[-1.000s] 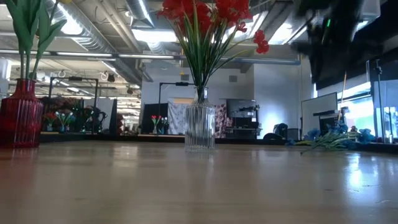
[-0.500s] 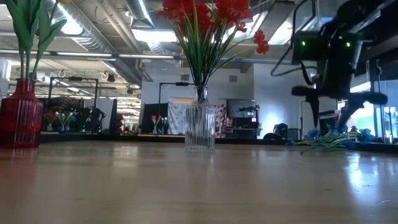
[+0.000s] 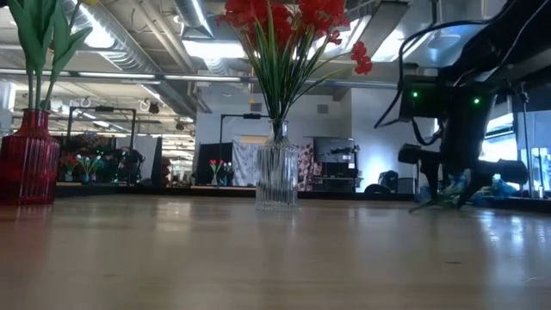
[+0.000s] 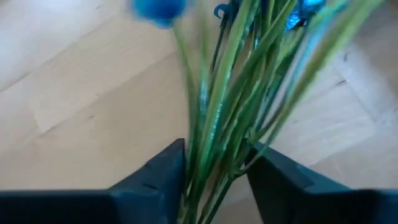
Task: Sort flowers into vase by color
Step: Put the blue flower into the yellow vase
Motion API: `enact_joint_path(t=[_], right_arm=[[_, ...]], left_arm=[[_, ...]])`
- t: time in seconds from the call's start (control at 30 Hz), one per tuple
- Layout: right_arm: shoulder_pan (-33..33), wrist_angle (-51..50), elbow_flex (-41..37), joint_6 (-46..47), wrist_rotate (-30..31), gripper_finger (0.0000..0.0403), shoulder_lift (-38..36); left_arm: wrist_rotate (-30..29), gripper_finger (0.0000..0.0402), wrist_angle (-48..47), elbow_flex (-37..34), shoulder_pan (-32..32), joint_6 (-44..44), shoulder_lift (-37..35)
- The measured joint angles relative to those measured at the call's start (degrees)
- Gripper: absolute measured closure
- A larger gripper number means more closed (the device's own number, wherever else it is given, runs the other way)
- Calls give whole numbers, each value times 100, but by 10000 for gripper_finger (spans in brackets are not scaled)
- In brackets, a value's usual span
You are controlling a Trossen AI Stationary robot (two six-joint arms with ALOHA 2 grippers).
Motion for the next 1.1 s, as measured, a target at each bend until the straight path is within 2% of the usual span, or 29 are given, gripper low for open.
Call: enact_joint_path(t=[0.27,0.33,0.5,0.6,0.7,0.93,1.1], right_arm=[[2,9,11,-253,497,371,-64],[29,-38,98,-564,760,390,-232],[294,-510,621,-1551,1541,370,-818],[675,-772,1051,-2128,1945,381,-1139],[1308,-941,1508,-2551,2533,394,-1434],[3132,-1178,2670,-3380,4030,390,-1769],[4510,-566,3244,-4601,4841,393,-1634]], left_arm=[[156,249,105,0,20,3,-9],[253,249,111,0,2,24,-68],[491,249,111,0,2,37,-203],[501,249,138,0,2,85,-221],[544,249,207,0,2,122,-216],[685,249,610,0,4,405,-197],[650,249,1242,0,6,1164,-8]])
